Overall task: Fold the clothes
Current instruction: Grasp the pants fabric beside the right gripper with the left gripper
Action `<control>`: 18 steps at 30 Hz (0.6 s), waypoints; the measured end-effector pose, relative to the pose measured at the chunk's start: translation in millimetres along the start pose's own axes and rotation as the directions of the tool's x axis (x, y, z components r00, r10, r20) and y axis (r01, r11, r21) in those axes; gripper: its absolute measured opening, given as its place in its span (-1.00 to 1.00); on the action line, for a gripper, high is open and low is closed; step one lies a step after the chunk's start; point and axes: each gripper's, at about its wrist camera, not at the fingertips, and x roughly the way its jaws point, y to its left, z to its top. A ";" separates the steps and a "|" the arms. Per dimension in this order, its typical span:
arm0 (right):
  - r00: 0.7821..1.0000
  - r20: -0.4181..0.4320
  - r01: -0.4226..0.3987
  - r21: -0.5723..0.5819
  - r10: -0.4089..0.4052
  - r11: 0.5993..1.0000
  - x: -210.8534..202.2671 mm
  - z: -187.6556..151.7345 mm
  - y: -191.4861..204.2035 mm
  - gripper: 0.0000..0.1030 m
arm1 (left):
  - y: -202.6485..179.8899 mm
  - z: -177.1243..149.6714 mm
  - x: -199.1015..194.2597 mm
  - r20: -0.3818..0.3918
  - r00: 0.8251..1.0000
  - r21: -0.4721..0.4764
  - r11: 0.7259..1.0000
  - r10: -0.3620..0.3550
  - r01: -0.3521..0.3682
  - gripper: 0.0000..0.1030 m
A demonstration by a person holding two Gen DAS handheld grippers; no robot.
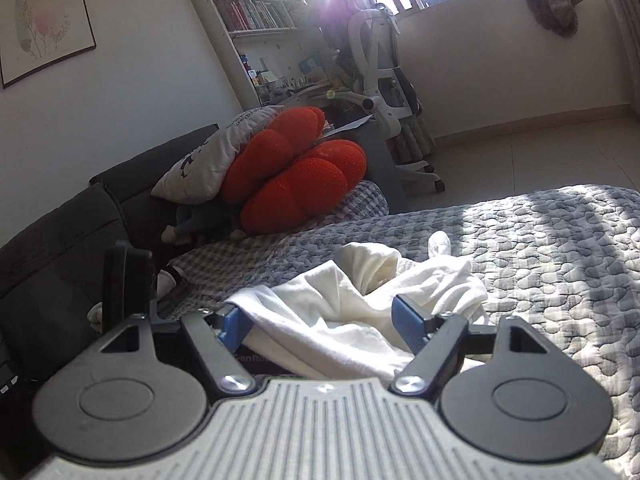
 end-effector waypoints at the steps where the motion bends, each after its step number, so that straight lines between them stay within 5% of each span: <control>1: 1.000 0.007 -0.004 0.009 0.004 1.000 -2.1 1.1 -0.5 0.52 | -2.5 -0.5 2.5 0.002 1.000 0.017 1.000 0.014 -0.014 0.48; 5: 0.999 0.040 -0.026 0.038 0.024 0.999 -10.8 4.2 -2.1 0.52 | -7.6 -0.4 7.3 0.020 0.998 0.059 0.996 0.065 -0.066 0.37; 10: 0.975 0.159 -0.170 0.072 0.157 0.983 -31.1 9.5 -7.7 0.52 | -3.8 1.2 8.3 -0.007 0.996 0.043 0.995 0.088 -0.087 -0.75; 12: 0.964 0.190 -0.205 0.101 0.183 0.974 -37.0 11.2 -12.3 0.59 | -1.9 1.3 6.6 -0.008 0.996 0.044 0.995 0.093 -0.092 -0.80; 15: 0.977 0.165 -0.151 0.111 0.131 0.982 -34.9 11.9 -14.8 0.74 | -1.4 2.8 0.2 0.005 0.996 0.045 0.995 0.089 -0.089 -0.87; 18: 1.000 -0.006 0.023 0.138 -0.022 0.990 -10.1 6.8 -21.3 0.81 | -4.3 3.5 -10.8 0.027 0.996 0.047 0.995 0.085 -0.086 -0.89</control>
